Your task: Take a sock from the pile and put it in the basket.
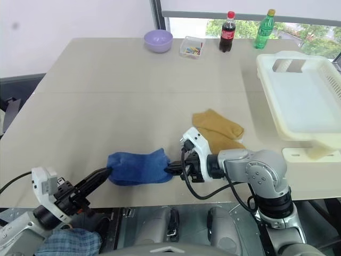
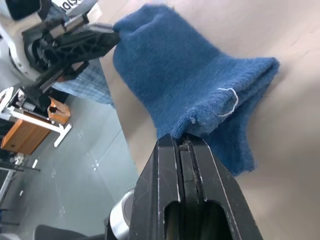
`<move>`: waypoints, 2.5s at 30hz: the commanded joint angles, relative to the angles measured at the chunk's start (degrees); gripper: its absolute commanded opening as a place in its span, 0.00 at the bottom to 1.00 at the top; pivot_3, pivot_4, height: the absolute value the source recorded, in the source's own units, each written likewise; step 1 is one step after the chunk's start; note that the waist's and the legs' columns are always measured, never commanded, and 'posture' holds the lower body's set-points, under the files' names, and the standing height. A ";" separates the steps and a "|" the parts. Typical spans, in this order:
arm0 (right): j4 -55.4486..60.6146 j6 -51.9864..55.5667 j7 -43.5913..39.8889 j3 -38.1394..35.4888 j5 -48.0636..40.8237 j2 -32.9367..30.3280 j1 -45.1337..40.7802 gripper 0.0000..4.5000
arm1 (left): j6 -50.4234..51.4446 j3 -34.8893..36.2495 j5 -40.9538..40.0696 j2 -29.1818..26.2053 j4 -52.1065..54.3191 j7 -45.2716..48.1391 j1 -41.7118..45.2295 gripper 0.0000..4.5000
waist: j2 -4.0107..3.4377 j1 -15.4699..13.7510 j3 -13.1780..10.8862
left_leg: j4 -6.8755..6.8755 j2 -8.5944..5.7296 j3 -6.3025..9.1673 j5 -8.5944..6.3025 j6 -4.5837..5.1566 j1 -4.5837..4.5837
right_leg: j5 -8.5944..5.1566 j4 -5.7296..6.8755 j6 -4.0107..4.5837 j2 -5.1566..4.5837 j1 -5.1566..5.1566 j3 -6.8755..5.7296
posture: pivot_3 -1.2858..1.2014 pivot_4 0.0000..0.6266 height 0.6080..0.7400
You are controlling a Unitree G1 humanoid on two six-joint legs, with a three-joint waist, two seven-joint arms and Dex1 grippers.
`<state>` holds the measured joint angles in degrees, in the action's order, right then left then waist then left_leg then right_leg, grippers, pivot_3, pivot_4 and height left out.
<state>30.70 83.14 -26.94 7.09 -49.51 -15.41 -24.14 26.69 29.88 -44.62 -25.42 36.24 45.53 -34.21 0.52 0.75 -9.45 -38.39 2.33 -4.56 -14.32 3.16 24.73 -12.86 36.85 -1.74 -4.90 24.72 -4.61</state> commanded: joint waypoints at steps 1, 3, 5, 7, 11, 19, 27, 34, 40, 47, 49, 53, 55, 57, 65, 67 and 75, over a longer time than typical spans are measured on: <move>0.28 -1.54 0.09 0.59 -0.02 -0.30 -0.96 0.00 | -2.75 0.16 0.11 0.65 -0.62 0.73 -1.24 0.02 | 0.00 0.00 0.00 | 0.00 0.00 0.00 0.00 0.00 0.00 | 0.00 0.00 0.00 0.01 0.00 0.00 | 0.52 0.24 0.95; -0.07 -1.78 0.19 0.95 0.09 -0.37 -1.00 0.00 | -3.44 0.19 0.32 0.74 -0.96 0.66 -1.43 0.02 | 0.01 0.01 0.01 | 0.00 0.02 0.02 0.00 0.00 0.00 | 0.00 0.00 0.00 0.02 0.00 -0.01 | 0.52 0.24 0.95; -0.52 -2.15 0.37 1.61 0.53 -0.56 -0.99 0.00 | -4.59 0.16 0.98 1.07 -1.54 0.33 -1.20 0.02 | 0.01 -0.02 0.01 | 0.00 0.01 0.01 0.00 0.00 0.00 | 0.00 0.00 0.00 0.02 0.00 -0.01 | 0.52 0.24 0.95; -1.01 -2.48 0.56 2.19 1.10 -0.76 -0.98 0.00 | -5.27 -0.24 1.49 1.24 -2.02 -0.16 -0.71 0.02 | 0.02 -0.02 0.02 | 0.00 0.01 0.01 0.00 0.00 0.00 | 0.00 0.00 0.00 0.02 0.00 -0.01 | 0.52 0.24 0.95; -1.67 -2.82 0.69 2.77 1.78 -1.04 -0.97 0.00 | -6.14 -1.07 1.90 1.38 -2.57 -0.90 0.41 0.02 | 0.04 -0.01 0.02 | -0.01 0.01 0.01 0.00 0.00 0.00 | 0.00 0.00 0.00 0.02 -0.01 -0.01 | 0.52 0.24 0.95; -2.04 -2.11 1.63 2.77 1.98 -1.28 -1.07 0.00 | -5.61 -3.19 1.79 1.12 -2.33 0.23 -2.00 0.02 | 0.05 0.09 0.03 | -0.01 0.01 -0.01 0.00 0.01 -0.01 | 0.03 0.01 -0.06 0.03 -0.02 0.01 | 0.52 0.24 0.95; -1.94 -2.71 0.32 3.57 1.66 -2.43 -0.91 0.13 | -6.69 -3.48 2.79 0.01 -3.72 1.30 -2.82 0.00 | 0.04 -0.03 0.03 | -0.04 0.02 0.06 0.00 0.01 -0.02 | -0.01 0.01 -0.01 0.03 0.00 -0.06 | 0.52 0.24 0.95; 2.22 -13.39 -8.26 0.29 3.07 -12.17 0.71 0.36 | -7.43 -3.96 3.32 0.28 -4.08 1.31 -3.60 0.00 | 0.05 -0.19 0.03 | -0.04 -0.04 0.06 0.00 0.01 0.03 | 0.00 0.00 -0.02 -0.02 -0.03 -0.05 | 0.52 0.24 0.95; -0.30 -35.33 -9.63 7.38 17.01 -10.66 -3.52 0.36 | -7.96 -5.19 4.49 0.20 -4.74 1.18 -3.58 0.00 | 0.07 0.35 0.04 | -0.05 0.14 0.00 -0.01 0.02 -0.07 | -0.12 0.00 -0.22 0.25 -0.02 0.03 | 0.52 0.24 0.95; -6.65 -47.59 -19.44 17.29 22.52 -6.99 -5.00 0.36 | -8.28 -6.18 5.08 0.12 -5.86 0.79 -2.16 0.00 | 0.17 -0.06 0.11 | -0.09 0.26 -0.03 0.02 -0.03 -0.04 | 0.03 0.03 -0.07 0.31 -0.04 0.05 | 0.52 0.24 0.95; -9.20 -50.08 -22.15 18.90 23.10 -5.70 -5.21 0.36 | -8.39 -6.59 5.42 0.30 -6.09 0.76 -2.01 0.00 | 0.18 -0.01 0.12 | -0.13 0.24 -0.06 0.02 -0.02 -0.04 | 0.03 0.03 -0.06 0.29 -0.05 0.08 | 0.52 0.24 0.95; -13.75 -55.08 -24.84 21.94 26.53 -3.36 -6.00 0.36 | -8.31 -7.70 5.53 0.54 -6.02 0.36 -1.68 0.00 | 0.17 -0.03 0.12 | -0.13 0.27 -0.04 0.02 -0.03 -0.08 | 0.03 0.04 -0.05 0.30 -0.06 0.06 | 0.52 0.24 0.95; -17.57 -57.71 -24.84 24.90 31.19 -2.56 -7.39 0.36 | -8.19 -8.55 5.63 0.74 -6.06 -0.15 -1.15 0.00 | 0.17 0.00 0.12 | -0.14 0.28 -0.05 0.02 -0.03 -0.09 | 0.03 0.07 -0.05 0.31 -0.05 0.06 | 0.52 0.24 0.95; -21.54 -59.70 -24.12 26.92 35.31 -1.62 -8.56 0.36 | -8.52 -10.05 6.65 0.97 -6.65 -0.32 -0.49 0.00 | 0.17 0.04 0.13 | -0.14 0.28 -0.06 0.03 -0.03 -0.14 | 0.01 0.09 -0.01 0.31 -0.05 0.06 | 0.52 0.24 0.95; -27.65 -61.14 -26.64 29.08 43.57 -6.59 -7.41 0.36 | -8.72 -13.38 8.19 1.46 -8.73 -1.67 4.25 0.00 | 0.19 -0.17 0.16 | -0.20 0.15 -0.05 0.11 -0.17 -0.07 | 0.08 0.12 -0.09 0.23 -0.08 0.04 | 0.52 0.24 0.95; -28.70 -60.76 -26.04 28.83 44.86 -6.80 -7.31 0.36 | -8.66 -13.64 8.32 1.35 -9.01 -1.89 5.13 0.00 | 0.18 0.02 0.19 | -0.19 0.18 -0.06 0.05 -0.08 -0.18 | 0.08 0.13 -0.09 0.24 -0.15 0.06 | 0.52 0.24 0.95; -31.60 -57.86 -23.13 26.45 46.95 -5.36 -8.03 0.36 | -6.98 -14.75 8.63 0.67 -10.93 -3.29 9.95 0.00 | 0.11 -0.14 0.33 | -0.16 0.26 -0.06 0.01 -0.06 -1.00 | -0.03 0.14 0.02 0.23 -0.85 0.02 | 0.52 0.24 0.95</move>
<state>1.14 23.34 -51.36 34.85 -4.83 -19.89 -32.39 19.06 14.97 -35.15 -24.16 24.49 42.64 -24.26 0.63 0.61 -9.11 -38.55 2.61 -4.60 -14.31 3.10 23.73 -12.94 36.99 -1.80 -4.69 23.87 -4.60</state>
